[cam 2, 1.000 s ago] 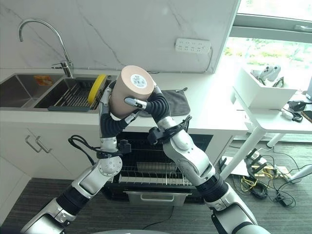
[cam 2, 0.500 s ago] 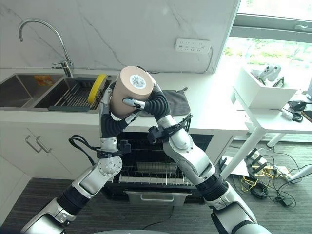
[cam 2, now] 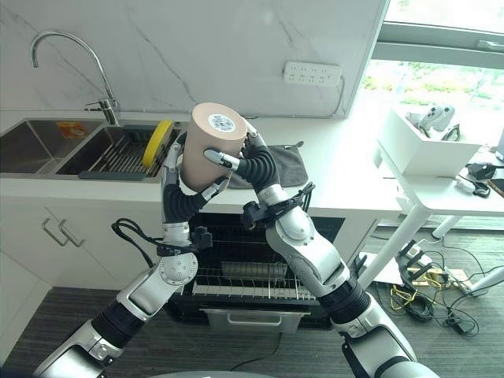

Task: Place the dishes in the dishwasher.

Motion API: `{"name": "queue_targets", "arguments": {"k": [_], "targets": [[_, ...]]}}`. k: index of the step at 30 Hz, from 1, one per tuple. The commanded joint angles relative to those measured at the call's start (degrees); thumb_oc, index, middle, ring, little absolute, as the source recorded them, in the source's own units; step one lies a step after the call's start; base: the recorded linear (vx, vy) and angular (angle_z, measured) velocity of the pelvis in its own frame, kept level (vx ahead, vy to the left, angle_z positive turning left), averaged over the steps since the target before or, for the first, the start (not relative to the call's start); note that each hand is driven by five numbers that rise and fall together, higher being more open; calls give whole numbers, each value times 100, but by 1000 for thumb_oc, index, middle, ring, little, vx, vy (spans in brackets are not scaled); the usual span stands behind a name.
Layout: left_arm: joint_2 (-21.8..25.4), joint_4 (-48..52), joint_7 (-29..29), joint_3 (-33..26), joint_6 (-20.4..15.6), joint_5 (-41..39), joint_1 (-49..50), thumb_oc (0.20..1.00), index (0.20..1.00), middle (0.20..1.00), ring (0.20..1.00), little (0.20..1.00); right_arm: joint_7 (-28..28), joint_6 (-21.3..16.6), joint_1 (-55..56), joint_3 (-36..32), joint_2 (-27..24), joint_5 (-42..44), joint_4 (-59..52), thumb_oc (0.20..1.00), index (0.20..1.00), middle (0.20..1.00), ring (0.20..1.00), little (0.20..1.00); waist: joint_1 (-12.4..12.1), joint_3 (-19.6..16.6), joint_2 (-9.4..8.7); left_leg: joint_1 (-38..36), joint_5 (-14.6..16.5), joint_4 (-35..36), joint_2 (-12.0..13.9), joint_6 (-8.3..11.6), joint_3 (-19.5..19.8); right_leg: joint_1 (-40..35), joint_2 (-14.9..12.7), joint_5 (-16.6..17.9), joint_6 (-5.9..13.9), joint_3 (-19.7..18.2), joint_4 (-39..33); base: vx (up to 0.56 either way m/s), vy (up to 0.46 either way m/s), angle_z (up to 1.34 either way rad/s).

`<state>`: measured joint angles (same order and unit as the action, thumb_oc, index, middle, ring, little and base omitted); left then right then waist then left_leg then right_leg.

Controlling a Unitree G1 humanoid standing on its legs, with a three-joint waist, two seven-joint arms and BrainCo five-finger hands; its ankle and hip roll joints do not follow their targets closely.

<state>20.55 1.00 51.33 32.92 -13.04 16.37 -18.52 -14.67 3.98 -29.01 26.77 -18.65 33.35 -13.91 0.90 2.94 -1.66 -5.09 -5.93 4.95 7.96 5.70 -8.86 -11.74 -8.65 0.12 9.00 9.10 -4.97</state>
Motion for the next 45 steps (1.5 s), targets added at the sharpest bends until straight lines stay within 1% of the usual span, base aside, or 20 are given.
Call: {"name": "queue_targets", "arguments": {"k": [1,8,11,13,14,15,21,26,27,31,34,35,36,37,39,40,41,42,43,45], "targets": [[-8,-67,-331,645,-244,300,-848,200,200,200,200,200,114,-414,-914,136,244,-215,-150,200,200,200,200,200,-190,129,-82,-316,733,-30,151,29,122,291,-257,-249,43,212,368,0,0,0],[-2,-122,-341,712,-234,344,-876,200,200,200,200,200,-87,-521,-948,121,278,-249,-100,200,200,200,200,200,-190,131,-68,-321,732,-30,148,24,105,278,-262,-247,39,227,362,0,0,0],[6,-151,-395,728,-150,302,-873,200,200,200,200,200,-275,-680,-931,65,286,-233,-115,200,200,200,200,200,-177,129,-54,-324,730,-27,146,21,100,284,-264,-245,39,223,363,0,0,0],[7,-177,-400,743,-123,283,-866,498,498,498,498,498,-388,-770,-919,40,293,-210,-110,200,200,200,200,200,-174,130,-48,-325,731,-25,145,19,96,281,-267,-246,36,220,359,0,0,0],[10,-211,-396,756,-142,280,-862,1000,1000,1000,1000,1000,-478,-807,-917,27,297,-201,-126,200,200,200,200,200,-171,131,-43,-327,732,-25,144,16,92,278,-269,-245,34,222,356,0,0,0],[24,-218,-523,741,-90,221,-859,1000,1000,1000,1000,1000,-571,-852,-913,-11,295,-174,-135,200,200,200,200,200,-167,133,-37,-330,733,-25,142,13,88,276,-269,-245,37,218,354,0,0,0],[-2,-341,-242,735,-28,159,-795,1000,1000,1000,1000,1000,-1445,-1482,-810,-381,338,-22,-50,200,200,200,200,200,-121,136,-3,-336,709,-11,174,14,34,277,-262,-237,30,227,347,0,0,0],[35,-333,-218,588,-29,95,-708,1000,1000,1000,1000,1000,-1786,-1881,-598,-780,224,-139,-168,200,200,200,200,200,-76,150,4,-340,705,-7,183,6,16,282,-254,-223,29,210,344,0,0,0],[42,-326,-205,487,-64,109,-633,1000,1000,1000,1000,1000,-1966,-2167,-393,-1078,136,-152,-298,200,200,200,200,200,-32,155,5,-339,703,-2,185,-2,-10,296,-250,-210,32,187,341,-30,-12,-1],[60,-402,-213,355,-111,146,-540,1000,1000,1000,1000,1000,-2223,-2676,-101,-1525,-5,-144,-338,200,200,200,200,200,46,162,11,-352,695,5,193,-12,-63,303,-248,-169,36,147,313,-21,-23,-5],[97,-428,-255,249,-38,135,-461,1000,1000,1000,1000,1000,-2289,-2882,114,-1732,-86,-67,-329,200,200,200,200,200,88,152,12,-347,687,5,204,-9,-92,312,-237,-148,36,124,291,7,-22,-5],[168,-466,-586,148,-95,59,-390,1000,1000,1000,1000,1000,-2177,-2905,335,-1890,-185,103,-339,200,200,200,200,200,138,147,14,-344,681,5,214,-9,-128,332,-229,-138,36,95,288,0,0,0],[168,-466,-586,148,-95,59,-390,1000,1000,1000,1000,1000,-2177,-2905,335,-1890,-185,103,-339,200,200,200,200,200,138,147,14,-344,681,5,214,-9,-128,332,-229,-138,36,95,288,0,0,0],[297,-560,-1949,201,-100,-176,-376,1000,1000,1000,1000,1000,-1982,-2903,591,-2030,-265,260,-255,200,200,200,200,200,223,131,41,-331,654,2,236,-3,-194,375,-215,-122,49,41,292,17,6,-7],[322,-768,-3266,423,453,-1152,-323,1000,1000,1000,1000,1000,-1781,-2853,780,-2101,-301,418,-173,200,200,200,200,200,298,133,80,-326,641,-1,250,2,-242,412,-205,-116,61,4,303,10,16,-12],[317,-999,-3765,615,680,-1292,-234,1000,1000,1000,1000,1000,-1577,-2808,910,-2133,-340,655,-89,200,200,200,200,200,366,138,114,-333,638,-6,255,0,-297,430,-202,-116,80,-19,304,5,22,-16],[318,-1095,-4088,683,879,-1290,-216,1000,1000,1000,1000,1000,-1490,-2762,961,-2148,-354,738,-58,200,200,200,200,200,388,134,128,-338,637,-8,255,-2,-322,439,-201,-114,86,-31,306,13,26,-22],[365,-1251,-4290,814,951,-1233,-184,1000,1000,1000,1000,1000,-1367,-2705,1030,-2152,-371,803,-18,200,200,200,200,200,433,131,151,-344,631,-12,263,1,-356,450,-197,-116,92,-54,307,36,34,-20],[446,-1521,-4757,974,991,-1313,-160,1000,1000,1000,1000,1000,-1130,-2620,1145,-2141,-439,917,93,200,200,200,200,200,505,135,185,-353,626,-28,262,1,-396,469,-193,-115,105,-98,314,53,42,-15],[517,-1737,-5193,1050,1057,-1232,-91,1000,1000,1000,1000,1000,-891,-2534,1294,-2101,-490,1037,283,200,200,200,200,200,575,149,240,-355,611,-54,260,0,-459,495,-194,-99,127,-144,308,61,31,-18]]}}
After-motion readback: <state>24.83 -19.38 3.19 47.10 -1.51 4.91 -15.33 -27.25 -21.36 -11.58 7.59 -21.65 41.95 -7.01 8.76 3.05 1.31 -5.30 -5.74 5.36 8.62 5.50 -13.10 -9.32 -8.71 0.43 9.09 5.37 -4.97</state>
